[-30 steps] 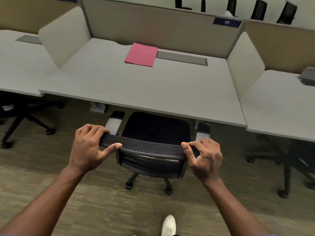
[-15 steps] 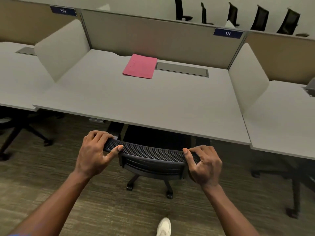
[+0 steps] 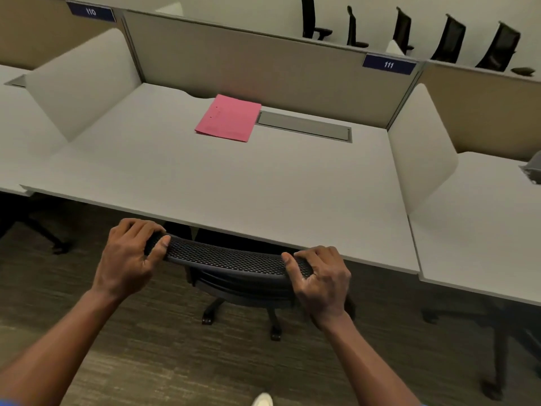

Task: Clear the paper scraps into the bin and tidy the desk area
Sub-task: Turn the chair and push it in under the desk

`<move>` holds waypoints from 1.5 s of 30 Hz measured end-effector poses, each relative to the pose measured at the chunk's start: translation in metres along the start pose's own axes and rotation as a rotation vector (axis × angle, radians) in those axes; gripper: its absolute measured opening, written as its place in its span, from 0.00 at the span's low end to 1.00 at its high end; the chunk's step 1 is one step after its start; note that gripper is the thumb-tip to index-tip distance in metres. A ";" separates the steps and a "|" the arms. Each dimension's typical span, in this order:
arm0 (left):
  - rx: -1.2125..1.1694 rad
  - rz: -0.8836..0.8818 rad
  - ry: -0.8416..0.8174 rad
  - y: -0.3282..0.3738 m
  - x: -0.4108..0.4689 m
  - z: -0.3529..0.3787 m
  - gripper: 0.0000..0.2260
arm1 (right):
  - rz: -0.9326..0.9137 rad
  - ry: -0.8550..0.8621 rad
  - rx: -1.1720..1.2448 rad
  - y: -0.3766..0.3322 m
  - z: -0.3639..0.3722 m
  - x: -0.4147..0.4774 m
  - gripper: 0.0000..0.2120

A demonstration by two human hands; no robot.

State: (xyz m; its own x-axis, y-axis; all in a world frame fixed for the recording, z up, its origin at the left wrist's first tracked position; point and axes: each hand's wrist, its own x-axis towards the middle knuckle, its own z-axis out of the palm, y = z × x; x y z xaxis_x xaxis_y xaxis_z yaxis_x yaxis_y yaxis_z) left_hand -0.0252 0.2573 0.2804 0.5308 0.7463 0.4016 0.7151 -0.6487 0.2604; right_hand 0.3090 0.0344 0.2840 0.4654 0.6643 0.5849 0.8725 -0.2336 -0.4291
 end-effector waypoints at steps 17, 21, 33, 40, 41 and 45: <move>-0.021 -0.028 -0.048 -0.003 0.047 0.007 0.22 | 0.002 -0.007 -0.095 0.004 0.025 0.035 0.17; -0.016 -0.019 -0.039 -0.008 0.051 0.006 0.23 | -0.008 -0.005 -0.108 -0.001 0.028 0.035 0.18; 0.023 0.013 -0.004 -0.011 0.053 0.011 0.25 | -0.007 0.038 -0.124 -0.001 0.031 0.035 0.26; 0.041 0.016 -0.008 -0.011 0.053 0.014 0.26 | 0.024 -0.023 -0.136 -0.001 0.028 0.034 0.19; 0.043 0.014 -0.020 -0.010 0.053 0.012 0.25 | 0.033 -0.042 -0.136 -0.001 0.027 0.034 0.20; 0.086 0.006 -0.077 -0.007 0.054 0.007 0.25 | 0.067 -0.129 -0.155 -0.004 0.018 0.037 0.23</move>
State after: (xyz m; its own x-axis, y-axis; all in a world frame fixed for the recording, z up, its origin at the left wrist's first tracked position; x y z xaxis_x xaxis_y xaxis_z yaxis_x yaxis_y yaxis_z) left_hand 0.0015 0.3029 0.2937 0.5663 0.7537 0.3336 0.7465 -0.6406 0.1801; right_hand 0.3204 0.0723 0.2947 0.5088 0.7265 0.4619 0.8575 -0.3801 -0.3467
